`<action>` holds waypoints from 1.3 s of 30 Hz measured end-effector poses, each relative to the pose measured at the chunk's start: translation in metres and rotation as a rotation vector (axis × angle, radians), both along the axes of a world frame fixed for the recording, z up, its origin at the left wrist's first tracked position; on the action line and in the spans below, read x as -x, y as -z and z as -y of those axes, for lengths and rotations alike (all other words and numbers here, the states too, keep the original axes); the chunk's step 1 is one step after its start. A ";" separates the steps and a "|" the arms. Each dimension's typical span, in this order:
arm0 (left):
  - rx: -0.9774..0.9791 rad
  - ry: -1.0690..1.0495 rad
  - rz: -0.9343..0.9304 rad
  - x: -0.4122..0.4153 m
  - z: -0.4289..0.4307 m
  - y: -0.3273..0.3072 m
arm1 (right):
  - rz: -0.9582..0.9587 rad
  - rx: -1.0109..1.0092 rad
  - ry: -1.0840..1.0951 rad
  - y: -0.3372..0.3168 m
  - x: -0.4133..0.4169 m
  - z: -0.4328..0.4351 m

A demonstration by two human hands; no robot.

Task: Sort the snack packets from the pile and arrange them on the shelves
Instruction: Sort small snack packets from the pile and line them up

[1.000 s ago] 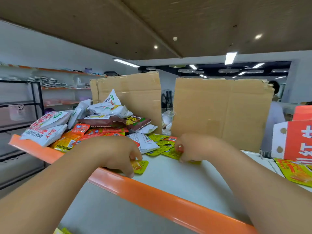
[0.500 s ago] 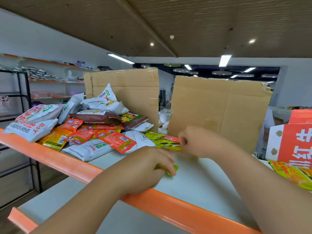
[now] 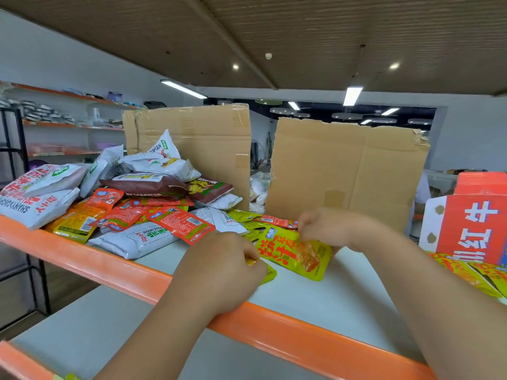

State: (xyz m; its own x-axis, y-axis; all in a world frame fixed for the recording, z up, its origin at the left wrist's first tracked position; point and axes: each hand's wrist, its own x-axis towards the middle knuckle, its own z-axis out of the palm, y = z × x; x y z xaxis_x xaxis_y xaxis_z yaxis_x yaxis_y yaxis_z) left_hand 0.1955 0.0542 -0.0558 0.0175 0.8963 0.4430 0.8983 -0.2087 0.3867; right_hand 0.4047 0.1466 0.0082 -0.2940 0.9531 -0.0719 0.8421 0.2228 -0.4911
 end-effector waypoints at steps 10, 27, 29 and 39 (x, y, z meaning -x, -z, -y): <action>0.059 0.082 0.083 0.002 0.003 -0.004 | 0.326 -0.014 -0.121 0.004 0.015 0.005; 0.114 0.051 0.073 0.004 0.001 -0.008 | 0.367 -0.119 -0.161 0.000 0.020 0.015; 0.096 0.055 0.102 0.003 0.000 -0.007 | 0.335 -0.132 -0.150 0.001 0.017 0.016; -0.015 0.082 0.241 0.006 0.000 -0.003 | 0.296 -0.206 -0.128 -0.005 0.016 0.020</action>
